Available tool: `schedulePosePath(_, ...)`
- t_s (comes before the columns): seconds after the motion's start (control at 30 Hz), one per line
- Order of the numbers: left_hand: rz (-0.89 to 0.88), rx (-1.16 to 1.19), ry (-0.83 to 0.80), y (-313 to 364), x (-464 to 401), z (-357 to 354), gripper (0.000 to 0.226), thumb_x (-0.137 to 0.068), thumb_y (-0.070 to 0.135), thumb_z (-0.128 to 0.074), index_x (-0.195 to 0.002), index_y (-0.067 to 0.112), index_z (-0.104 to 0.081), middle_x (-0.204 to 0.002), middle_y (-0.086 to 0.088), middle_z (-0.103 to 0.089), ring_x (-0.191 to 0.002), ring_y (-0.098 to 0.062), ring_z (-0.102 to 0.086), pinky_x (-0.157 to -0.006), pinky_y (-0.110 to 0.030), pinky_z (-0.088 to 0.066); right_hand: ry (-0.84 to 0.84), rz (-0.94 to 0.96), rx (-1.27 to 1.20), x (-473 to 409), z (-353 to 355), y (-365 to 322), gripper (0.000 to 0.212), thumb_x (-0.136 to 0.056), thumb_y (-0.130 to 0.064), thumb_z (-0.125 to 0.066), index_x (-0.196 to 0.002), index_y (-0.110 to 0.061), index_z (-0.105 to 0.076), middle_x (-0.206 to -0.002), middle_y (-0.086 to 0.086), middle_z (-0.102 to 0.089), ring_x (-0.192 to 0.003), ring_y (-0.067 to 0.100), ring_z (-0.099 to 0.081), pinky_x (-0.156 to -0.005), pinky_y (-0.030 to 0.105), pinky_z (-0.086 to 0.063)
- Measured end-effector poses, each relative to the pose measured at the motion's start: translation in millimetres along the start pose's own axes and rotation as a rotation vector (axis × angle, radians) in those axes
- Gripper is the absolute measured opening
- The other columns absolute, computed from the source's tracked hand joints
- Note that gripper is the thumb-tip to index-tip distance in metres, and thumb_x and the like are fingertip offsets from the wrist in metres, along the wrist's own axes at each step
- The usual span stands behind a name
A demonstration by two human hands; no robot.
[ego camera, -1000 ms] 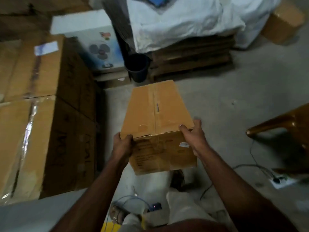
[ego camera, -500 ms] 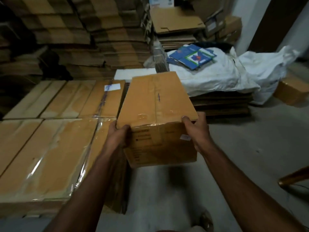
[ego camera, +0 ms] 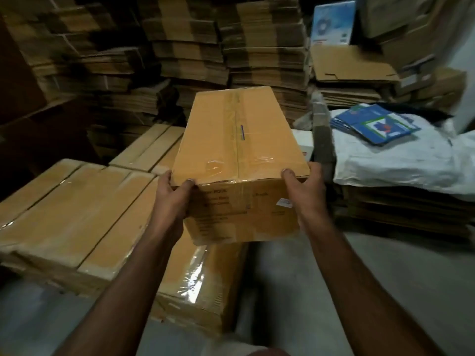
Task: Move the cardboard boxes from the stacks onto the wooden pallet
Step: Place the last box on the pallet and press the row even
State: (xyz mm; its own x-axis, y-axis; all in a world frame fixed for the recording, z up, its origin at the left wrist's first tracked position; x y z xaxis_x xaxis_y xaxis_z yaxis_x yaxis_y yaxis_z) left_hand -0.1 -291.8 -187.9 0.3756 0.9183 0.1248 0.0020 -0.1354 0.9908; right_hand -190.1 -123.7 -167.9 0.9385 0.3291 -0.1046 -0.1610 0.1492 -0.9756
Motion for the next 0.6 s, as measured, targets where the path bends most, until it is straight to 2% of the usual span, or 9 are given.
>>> schedulePosePath(0.07,0.006,0.003,0.025,3.1,-22.8,32.2,0.057,-0.097,0.024,-0.061,-0.148,0.029,-0.035,-0.119,0.003,-0.062,-0.107,-0.017,-0.061,-0.082,-0.045,-0.056,-0.028,0.023,0.014,2.1,-39.7,-8.7,0.040,-0.093,-0.030,-0.063,-0.127,-0.022,-0.043,-0.106,-0.009,-0.050,-0.094,0.011,-0.052,-0.074,0.030,-0.049)
schedulePosePath(0.23,0.012,-0.005,0.083,2.2,-99.2,110.7,0.064,-0.097,0.026,-0.061,-0.152,0.027,-0.029,-0.126,-0.001,-0.060,-0.109,-0.018,-0.060,-0.077,-0.038,-0.053,-0.090,0.003,0.029,4.9,-153.0,-9.3,0.046,-0.095,-0.033,-0.061,-0.135,-0.023,-0.040,-0.116,-0.008,-0.048,-0.107,0.014,-0.051,-0.081,0.034,-0.050)
schedulePosePath(0.4,0.020,-0.047,0.065,4.0,-196.6,188.0,0.062,-0.098,0.026,-0.060,-0.152,0.029,-0.030,-0.121,0.004,-0.058,-0.106,-0.014,-0.059,-0.080,-0.039,-0.053,-0.056,-0.003,0.031,0.0,-277.9,-3.4,0.050,-0.093,-0.037,-0.062,-0.136,-0.024,-0.041,-0.112,-0.010,-0.050,-0.101,0.012,-0.053,-0.071,0.026,-0.045)
schedulePosePath(0.5,0.036,-0.073,0.078,13.4,-238.7,241.0,0.059,-0.098,0.027,-0.060,-0.150,0.030,-0.033,-0.118,0.007,-0.057,-0.102,-0.010,-0.057,-0.071,-0.034,-0.051,-0.069,-0.035,0.038,8.4,-345.5,-15.0,0.049,-0.093,-0.034,-0.063,-0.136,-0.023,-0.042,-0.111,-0.010,-0.052,-0.095,0.011,-0.053,-0.060,0.017,-0.038)
schedulePosePath(0.6,0.066,-0.084,0.107,28.4,-279.2,290.8,0.060,-0.097,0.027,-0.061,-0.151,0.029,-0.032,-0.125,0.004,-0.057,-0.103,-0.011,-0.056,-0.068,-0.033,-0.049,-0.103,-0.052,0.045,14.8,-409.3,-36.6,0.049,-0.093,-0.033,-0.065,-0.135,-0.020,-0.044,-0.112,-0.005,-0.057,-0.096,0.014,-0.057,-0.059,0.017,-0.040)
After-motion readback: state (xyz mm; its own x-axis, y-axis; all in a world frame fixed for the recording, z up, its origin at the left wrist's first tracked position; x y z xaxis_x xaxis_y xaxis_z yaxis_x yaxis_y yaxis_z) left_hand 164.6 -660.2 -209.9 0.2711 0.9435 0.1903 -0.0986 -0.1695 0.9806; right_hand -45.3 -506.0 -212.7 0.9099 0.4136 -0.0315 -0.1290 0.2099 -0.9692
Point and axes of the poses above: each hand's wrist, its own x-axis away from the middle knuckle, its own z-axis out of the back of the hand, y = z × x, the point moved 2 cm from there along -x, towards the middle knuckle
